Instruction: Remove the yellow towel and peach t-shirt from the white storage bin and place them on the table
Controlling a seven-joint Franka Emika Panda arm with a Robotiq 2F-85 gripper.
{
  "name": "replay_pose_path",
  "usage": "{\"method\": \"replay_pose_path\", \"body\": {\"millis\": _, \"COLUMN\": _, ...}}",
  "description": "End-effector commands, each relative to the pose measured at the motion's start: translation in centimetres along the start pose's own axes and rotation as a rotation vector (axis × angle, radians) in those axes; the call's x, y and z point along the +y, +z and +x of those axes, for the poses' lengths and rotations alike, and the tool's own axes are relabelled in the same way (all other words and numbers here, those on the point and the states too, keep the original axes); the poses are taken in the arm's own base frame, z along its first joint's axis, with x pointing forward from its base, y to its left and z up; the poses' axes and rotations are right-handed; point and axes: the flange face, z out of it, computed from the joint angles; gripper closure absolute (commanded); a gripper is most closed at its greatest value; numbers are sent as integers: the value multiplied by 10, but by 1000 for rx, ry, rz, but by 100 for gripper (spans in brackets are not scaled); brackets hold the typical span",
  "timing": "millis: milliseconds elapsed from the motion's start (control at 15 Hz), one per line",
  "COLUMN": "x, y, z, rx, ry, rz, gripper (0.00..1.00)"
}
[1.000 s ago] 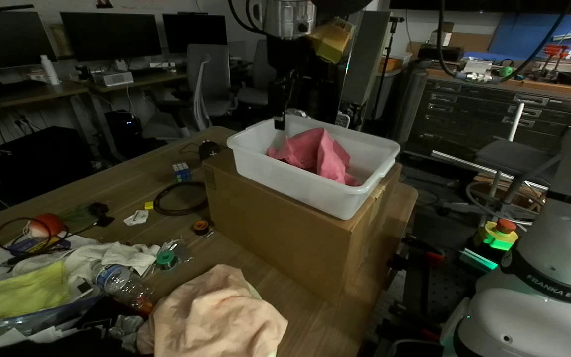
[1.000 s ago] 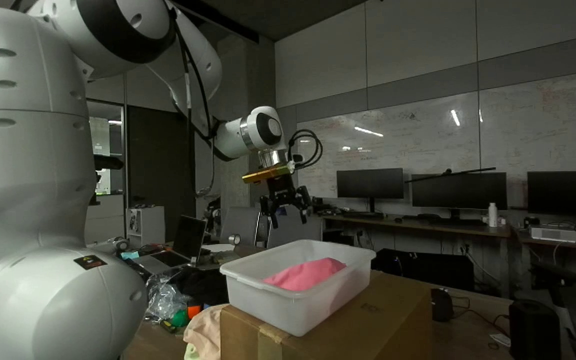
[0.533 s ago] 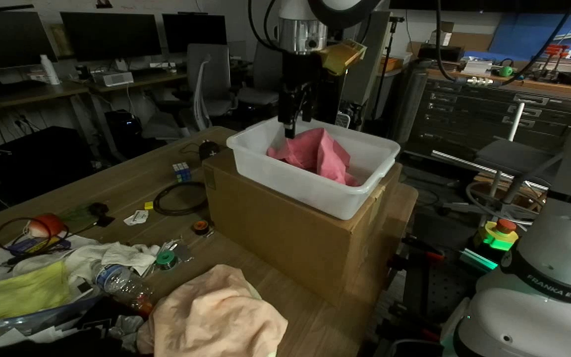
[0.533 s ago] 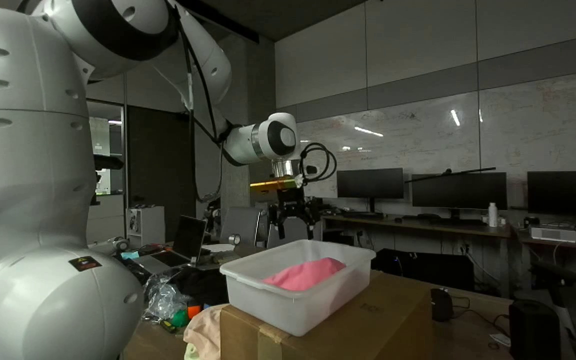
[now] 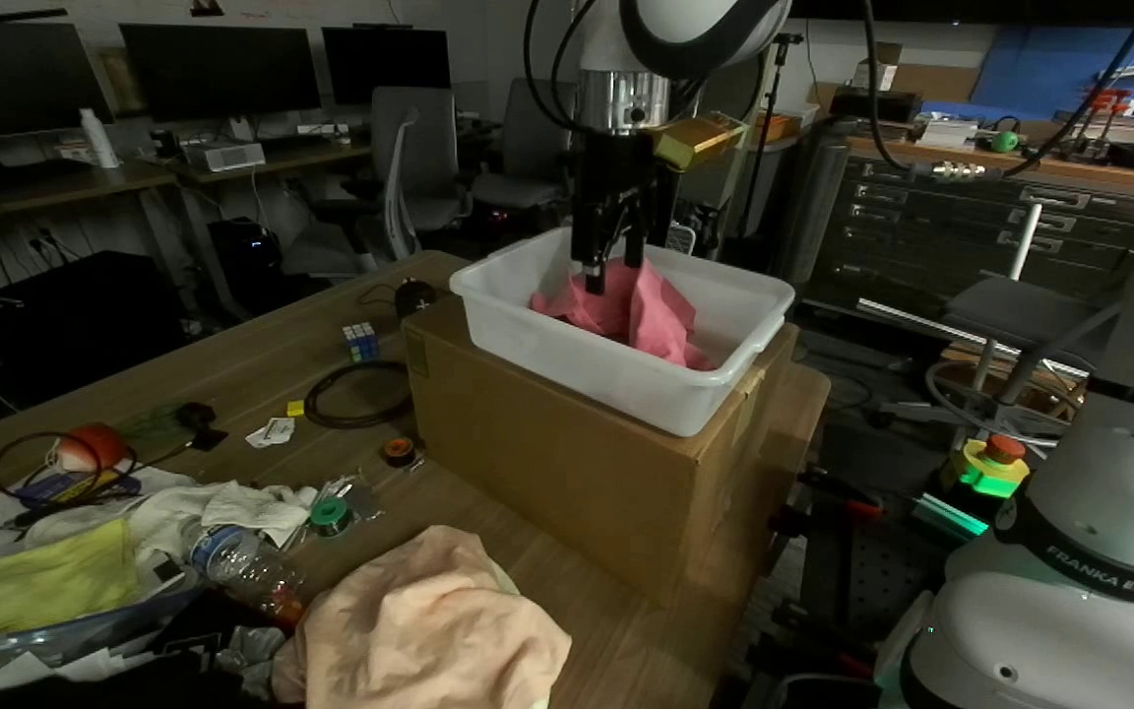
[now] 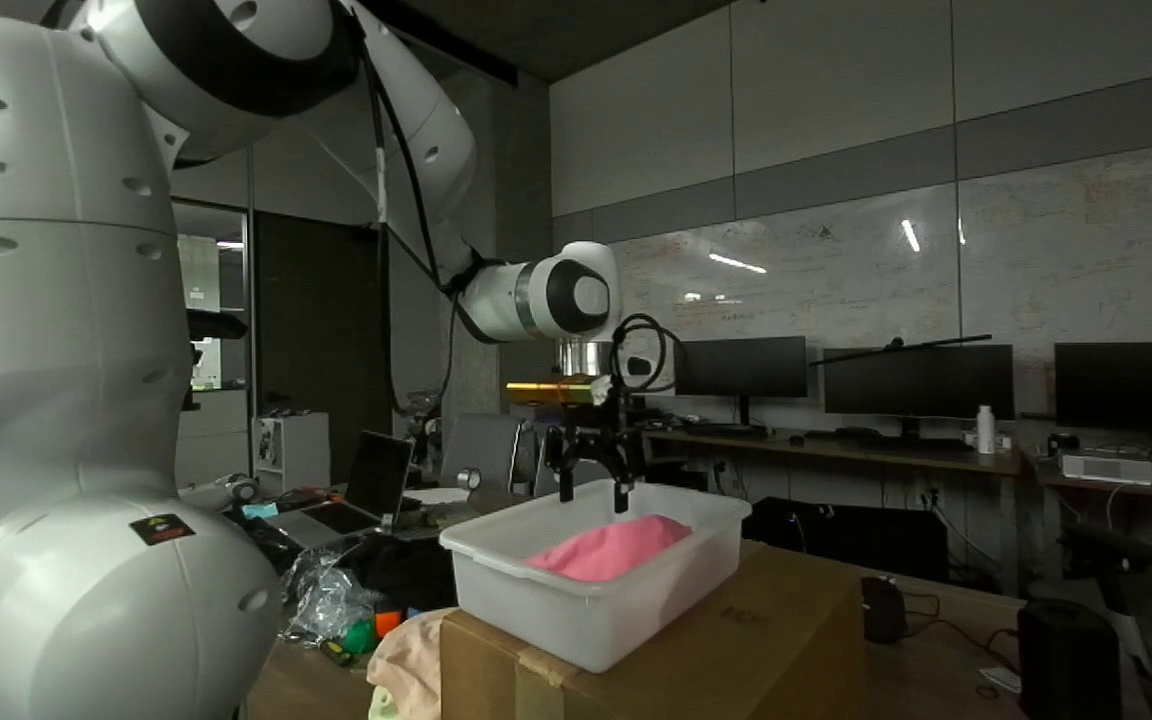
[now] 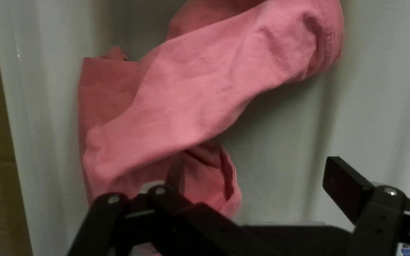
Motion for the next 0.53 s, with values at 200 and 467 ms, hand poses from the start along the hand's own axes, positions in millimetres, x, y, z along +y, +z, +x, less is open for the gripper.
{"method": "replay_pose_path", "body": {"millis": 200, "x": 3, "y": 9, "z": -12, "rx": -23, "ry": 63, "rz": 1, "gripper": 0}}
{"method": "replay_pose_path", "body": {"millis": 467, "x": 4, "y": 19, "z": -16, "rx": -51, "ry": 97, "rz": -17, "gripper": 0}}
